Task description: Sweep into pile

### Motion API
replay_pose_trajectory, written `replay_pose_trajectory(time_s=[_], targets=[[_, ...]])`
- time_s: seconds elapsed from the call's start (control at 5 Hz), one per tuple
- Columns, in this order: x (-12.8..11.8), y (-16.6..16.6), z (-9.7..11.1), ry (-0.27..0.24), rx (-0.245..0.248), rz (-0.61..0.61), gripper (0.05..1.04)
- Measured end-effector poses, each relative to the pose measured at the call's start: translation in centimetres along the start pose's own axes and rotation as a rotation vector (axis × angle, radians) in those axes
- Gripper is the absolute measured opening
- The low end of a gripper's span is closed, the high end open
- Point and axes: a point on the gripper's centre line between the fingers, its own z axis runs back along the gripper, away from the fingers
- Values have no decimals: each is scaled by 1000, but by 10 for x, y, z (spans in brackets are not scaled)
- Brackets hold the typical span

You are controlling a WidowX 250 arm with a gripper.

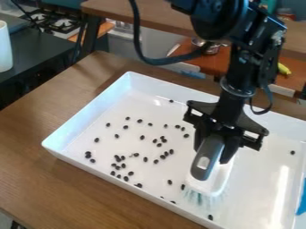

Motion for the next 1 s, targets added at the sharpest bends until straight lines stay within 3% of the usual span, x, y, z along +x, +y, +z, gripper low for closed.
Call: replay_pose_trajectory(time_s=[1.0], targets=[[-3, 121, -19, -54, 67, 22, 497]])
